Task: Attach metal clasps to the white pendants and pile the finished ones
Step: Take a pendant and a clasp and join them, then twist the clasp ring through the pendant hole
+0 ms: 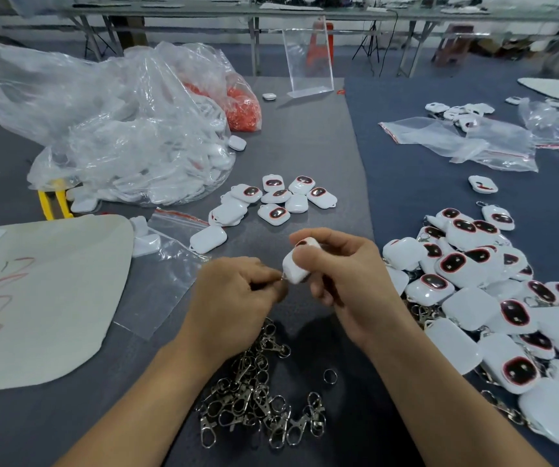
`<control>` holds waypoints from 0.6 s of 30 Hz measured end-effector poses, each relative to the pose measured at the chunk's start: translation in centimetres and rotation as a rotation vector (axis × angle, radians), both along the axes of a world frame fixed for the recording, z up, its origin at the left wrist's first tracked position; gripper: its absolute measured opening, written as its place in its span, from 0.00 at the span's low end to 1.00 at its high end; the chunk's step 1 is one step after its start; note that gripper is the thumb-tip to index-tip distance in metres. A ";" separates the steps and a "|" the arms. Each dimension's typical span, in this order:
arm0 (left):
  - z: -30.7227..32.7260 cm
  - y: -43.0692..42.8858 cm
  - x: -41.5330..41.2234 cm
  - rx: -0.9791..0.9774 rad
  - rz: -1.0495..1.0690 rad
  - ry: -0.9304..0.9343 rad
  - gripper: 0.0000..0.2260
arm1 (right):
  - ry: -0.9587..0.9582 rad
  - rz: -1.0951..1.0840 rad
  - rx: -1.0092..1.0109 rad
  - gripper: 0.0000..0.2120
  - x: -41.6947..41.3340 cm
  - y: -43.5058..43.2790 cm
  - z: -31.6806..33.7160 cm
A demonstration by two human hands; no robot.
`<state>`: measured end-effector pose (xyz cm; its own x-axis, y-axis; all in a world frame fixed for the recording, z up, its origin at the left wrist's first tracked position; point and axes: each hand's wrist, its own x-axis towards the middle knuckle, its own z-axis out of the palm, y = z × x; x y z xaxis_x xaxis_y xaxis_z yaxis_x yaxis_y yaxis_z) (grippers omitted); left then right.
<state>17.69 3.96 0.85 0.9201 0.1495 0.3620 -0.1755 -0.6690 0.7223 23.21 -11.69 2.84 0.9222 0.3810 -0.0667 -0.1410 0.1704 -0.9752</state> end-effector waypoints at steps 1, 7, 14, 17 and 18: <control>-0.1 -0.1 -0.1 0.165 0.001 -0.040 0.06 | -0.072 -0.015 -0.078 0.10 -0.2 0.2 0.0; -0.2 -0.2 -0.2 -0.095 0.059 -0.031 0.03 | 0.032 -0.068 -0.013 0.07 -0.2 0.3 0.2; 0.4 -1.0 0.1 -0.695 -0.088 0.156 0.05 | 0.329 -0.025 0.155 0.11 0.4 0.2 0.2; 0.5 -1.0 0.0 -0.670 -0.050 0.116 0.10 | 0.269 -0.022 0.141 0.11 0.3 0.2 0.0; 0.6 -0.9 0.0 -0.602 -0.016 0.093 0.10 | 0.222 -0.027 0.136 0.11 0.3 0.3 -0.1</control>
<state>17.69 3.11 1.41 0.9477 0.2887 0.1360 -0.1000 -0.1360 0.9856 23.50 -11.39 2.77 0.9006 0.3759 -0.2181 -0.3423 0.3042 -0.8890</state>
